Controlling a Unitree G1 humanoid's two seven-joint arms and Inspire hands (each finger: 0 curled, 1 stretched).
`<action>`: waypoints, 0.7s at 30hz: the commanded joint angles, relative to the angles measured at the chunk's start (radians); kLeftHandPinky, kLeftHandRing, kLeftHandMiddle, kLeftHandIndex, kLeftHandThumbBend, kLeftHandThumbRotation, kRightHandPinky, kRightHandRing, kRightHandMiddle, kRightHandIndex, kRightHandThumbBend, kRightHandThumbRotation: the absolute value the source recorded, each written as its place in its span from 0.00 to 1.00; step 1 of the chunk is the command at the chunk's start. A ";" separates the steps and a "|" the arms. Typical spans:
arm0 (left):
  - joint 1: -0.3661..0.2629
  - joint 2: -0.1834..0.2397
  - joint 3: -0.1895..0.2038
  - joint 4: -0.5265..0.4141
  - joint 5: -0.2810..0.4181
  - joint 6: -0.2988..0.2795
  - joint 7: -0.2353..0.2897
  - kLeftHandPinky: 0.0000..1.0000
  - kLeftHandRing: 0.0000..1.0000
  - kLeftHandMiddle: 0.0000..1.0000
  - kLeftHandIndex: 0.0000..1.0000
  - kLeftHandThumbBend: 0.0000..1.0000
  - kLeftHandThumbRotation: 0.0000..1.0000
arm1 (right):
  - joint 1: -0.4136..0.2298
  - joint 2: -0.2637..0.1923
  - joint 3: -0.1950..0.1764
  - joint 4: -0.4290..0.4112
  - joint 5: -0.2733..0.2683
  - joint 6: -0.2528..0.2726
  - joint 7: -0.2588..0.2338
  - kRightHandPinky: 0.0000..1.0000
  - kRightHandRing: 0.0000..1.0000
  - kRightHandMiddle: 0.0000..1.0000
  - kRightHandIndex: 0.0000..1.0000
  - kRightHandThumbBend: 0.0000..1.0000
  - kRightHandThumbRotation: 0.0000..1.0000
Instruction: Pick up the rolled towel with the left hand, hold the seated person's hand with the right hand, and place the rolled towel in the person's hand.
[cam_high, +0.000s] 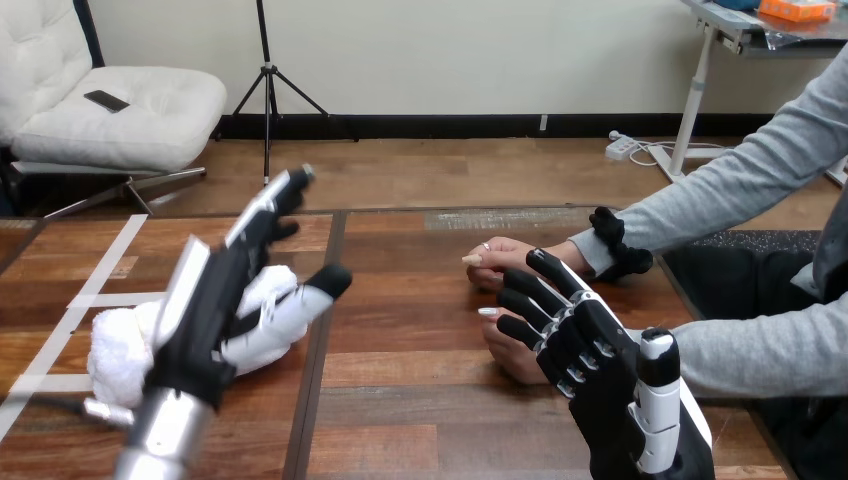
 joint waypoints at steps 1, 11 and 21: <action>-0.103 0.044 0.011 0.015 0.035 0.039 0.021 0.92 0.96 0.97 0.94 0.94 0.70 | -0.074 0.022 0.000 -0.003 0.007 -0.026 -0.004 0.89 0.90 0.88 0.91 0.84 1.00; -0.180 0.101 0.005 0.073 0.125 0.051 0.071 0.85 0.94 0.98 0.98 0.91 0.65 | -0.081 0.018 -0.001 -0.001 0.003 -0.025 -0.002 0.91 0.91 0.88 0.91 0.84 1.00; -0.249 0.137 -0.006 0.149 0.189 0.033 0.113 0.80 0.90 0.95 0.95 0.84 0.64 | -0.089 0.020 -0.003 0.003 0.009 -0.021 0.002 0.94 0.92 0.88 0.91 0.85 1.00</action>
